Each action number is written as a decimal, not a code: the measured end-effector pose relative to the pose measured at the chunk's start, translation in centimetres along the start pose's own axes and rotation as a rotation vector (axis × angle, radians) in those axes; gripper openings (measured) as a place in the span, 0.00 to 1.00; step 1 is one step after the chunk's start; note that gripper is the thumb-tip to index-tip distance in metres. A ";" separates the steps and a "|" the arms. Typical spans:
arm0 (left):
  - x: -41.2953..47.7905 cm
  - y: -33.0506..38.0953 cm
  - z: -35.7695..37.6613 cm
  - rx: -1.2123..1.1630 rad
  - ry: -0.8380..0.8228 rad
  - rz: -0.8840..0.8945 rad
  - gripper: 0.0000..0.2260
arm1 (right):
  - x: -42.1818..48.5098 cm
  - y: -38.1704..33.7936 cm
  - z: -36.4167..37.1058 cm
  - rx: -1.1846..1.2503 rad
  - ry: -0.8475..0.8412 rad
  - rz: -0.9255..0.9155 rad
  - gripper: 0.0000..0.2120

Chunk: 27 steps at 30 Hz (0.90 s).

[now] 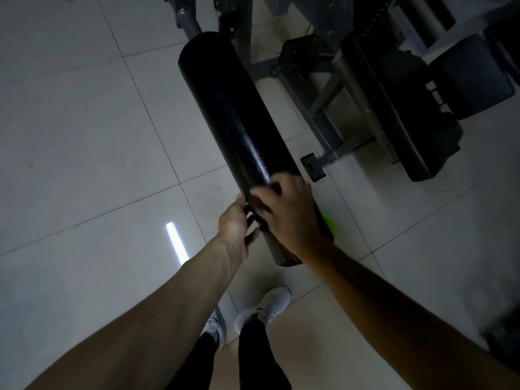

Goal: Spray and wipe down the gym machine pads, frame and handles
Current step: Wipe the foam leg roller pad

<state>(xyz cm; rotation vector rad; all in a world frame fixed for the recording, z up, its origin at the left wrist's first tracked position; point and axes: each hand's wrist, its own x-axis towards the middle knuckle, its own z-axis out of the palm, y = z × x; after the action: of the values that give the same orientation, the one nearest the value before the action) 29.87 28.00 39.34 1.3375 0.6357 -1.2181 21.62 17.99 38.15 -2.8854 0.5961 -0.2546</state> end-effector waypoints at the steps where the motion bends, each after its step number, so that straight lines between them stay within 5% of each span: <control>1: 0.1 -0.3 -0.1 0.004 -0.004 -0.001 0.16 | 2.4 -0.7 0.5 -0.007 0.017 0.043 0.17; 4: 0.1 -0.7 -0.3 0.038 -0.017 0.012 0.20 | 5.0 -1.9 0.8 -0.026 0.026 0.088 0.20; 9: -0.7 -0.9 0.9 0.119 -0.023 0.043 0.22 | -6.3 1.6 -1.8 0.045 0.003 0.040 0.15; 13: -1.5 -1.1 2.7 0.214 -0.001 0.089 0.23 | -12.6 4.4 -3.6 0.135 0.041 0.304 0.15; 16: -1.4 -1.7 3.5 0.310 0.010 0.086 0.31 | -11.7 4.0 -3.5 0.304 0.179 0.561 0.18; 19: -1.1 -2.3 3.8 0.383 -0.029 0.028 0.39 | -11.0 2.0 -2.1 0.514 0.159 0.531 0.23; 27: -0.3 -1.9 4.3 0.401 -0.017 -0.019 0.34 | -2.3 4.1 -0.6 0.572 0.152 0.630 0.19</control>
<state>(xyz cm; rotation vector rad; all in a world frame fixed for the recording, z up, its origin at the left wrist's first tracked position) 26.81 24.38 39.76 1.6515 0.4039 -1.4210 17.85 15.10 37.57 -2.0302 1.1882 -0.4555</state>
